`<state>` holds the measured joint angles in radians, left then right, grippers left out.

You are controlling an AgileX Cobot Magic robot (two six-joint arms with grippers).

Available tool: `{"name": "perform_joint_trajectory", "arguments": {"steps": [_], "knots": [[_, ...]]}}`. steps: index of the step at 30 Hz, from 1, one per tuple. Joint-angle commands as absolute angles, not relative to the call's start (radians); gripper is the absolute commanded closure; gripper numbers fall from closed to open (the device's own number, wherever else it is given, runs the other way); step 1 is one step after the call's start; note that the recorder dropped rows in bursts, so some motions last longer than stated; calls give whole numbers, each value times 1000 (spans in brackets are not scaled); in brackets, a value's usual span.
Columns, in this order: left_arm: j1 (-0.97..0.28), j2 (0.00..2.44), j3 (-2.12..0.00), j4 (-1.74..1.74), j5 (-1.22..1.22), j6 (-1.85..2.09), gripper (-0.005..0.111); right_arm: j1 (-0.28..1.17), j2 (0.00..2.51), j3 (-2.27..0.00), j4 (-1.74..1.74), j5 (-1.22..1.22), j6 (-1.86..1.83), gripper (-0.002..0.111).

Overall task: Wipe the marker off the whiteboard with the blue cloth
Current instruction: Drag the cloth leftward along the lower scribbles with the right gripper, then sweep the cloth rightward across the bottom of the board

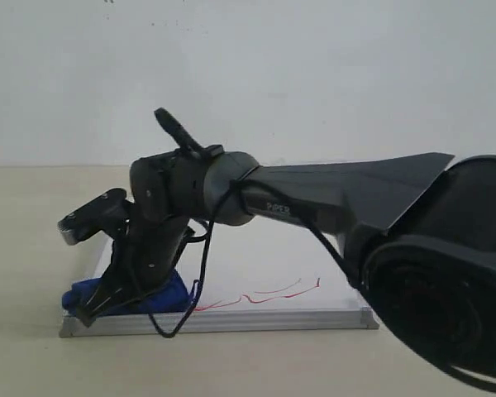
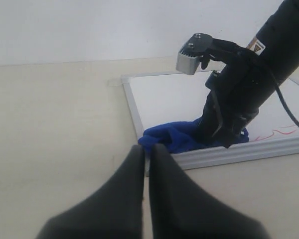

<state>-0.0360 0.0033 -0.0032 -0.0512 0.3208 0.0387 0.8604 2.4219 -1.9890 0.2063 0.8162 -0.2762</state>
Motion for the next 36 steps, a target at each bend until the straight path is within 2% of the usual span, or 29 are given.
{"name": "perform_joint_trajectory", "arguments": {"steps": [1,11,12,16,22,25,27,36], "knots": [[-43,0,0,-63,317,43,103,903,2451,-1979,245,899,-143,109],[-43,0,0,-63,317,43,103,898,2453,-1977,-85,1152,62,109],[-43,0,0,-63,317,43,103,876,2453,-1977,-136,1221,62,109],[-43,0,0,-63,317,43,103,780,2447,-1966,-229,1221,62,109],[-43,0,0,-63,317,43,103,720,2440,-1966,-203,1221,61,109],[-43,0,0,-63,317,43,103,722,2440,-1966,7,1221,-18,109],[-43,0,0,-63,317,43,103,738,2440,-1966,149,1200,-57,109],[-43,0,0,-63,317,43,103,856,2440,-1966,186,1074,-95,109]]}}
